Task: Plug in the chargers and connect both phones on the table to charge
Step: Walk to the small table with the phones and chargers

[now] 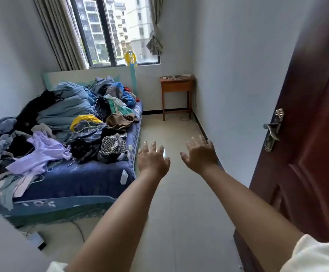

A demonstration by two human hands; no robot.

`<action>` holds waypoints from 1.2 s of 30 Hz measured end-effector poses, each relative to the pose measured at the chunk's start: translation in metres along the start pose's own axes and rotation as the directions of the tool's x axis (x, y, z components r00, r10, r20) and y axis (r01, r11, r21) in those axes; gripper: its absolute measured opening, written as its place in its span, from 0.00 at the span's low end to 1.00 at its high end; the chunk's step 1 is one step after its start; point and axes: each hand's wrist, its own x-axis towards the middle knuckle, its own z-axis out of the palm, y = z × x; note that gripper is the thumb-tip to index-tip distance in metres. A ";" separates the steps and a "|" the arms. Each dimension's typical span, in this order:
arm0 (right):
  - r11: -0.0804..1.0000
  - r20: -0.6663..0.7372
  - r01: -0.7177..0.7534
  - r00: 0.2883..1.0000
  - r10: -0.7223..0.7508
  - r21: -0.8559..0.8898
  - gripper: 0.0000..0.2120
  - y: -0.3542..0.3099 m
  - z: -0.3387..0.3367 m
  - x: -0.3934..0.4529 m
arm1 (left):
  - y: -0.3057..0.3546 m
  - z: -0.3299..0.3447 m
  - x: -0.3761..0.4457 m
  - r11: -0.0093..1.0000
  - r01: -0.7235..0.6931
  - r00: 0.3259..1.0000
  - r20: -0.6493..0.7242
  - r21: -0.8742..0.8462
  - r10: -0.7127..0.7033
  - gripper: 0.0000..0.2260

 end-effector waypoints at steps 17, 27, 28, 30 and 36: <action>0.999 0.078 0.037 0.996 -0.035 -0.021 0.22 0.064 0.132 0.329 | -0.029 0.089 0.335 0.997 0.042 0.994 0.096 0.070 -0.048 0.23; 0.998 0.072 -0.062 0.995 0.063 -0.013 0.23 0.078 0.189 0.570 | -0.073 0.118 0.591 0.999 -0.026 0.993 0.119 0.040 0.021 0.23; 0.997 0.078 -0.081 0.994 0.081 -0.013 0.23 0.083 0.198 0.590 | -0.074 0.126 0.614 0.999 -0.042 0.991 0.129 0.034 0.038 0.23; 0.992 0.089 -0.129 0.988 0.129 -0.002 0.22 0.096 0.221 0.631 | -0.076 0.144 0.662 0.997 -0.072 0.988 0.140 0.028 0.067 0.23; 0.984 0.084 -0.171 0.983 0.166 0.050 0.22 0.137 0.288 0.782 | -0.079 0.198 0.825 0.996 -0.083 0.984 0.163 0.028 0.077 0.23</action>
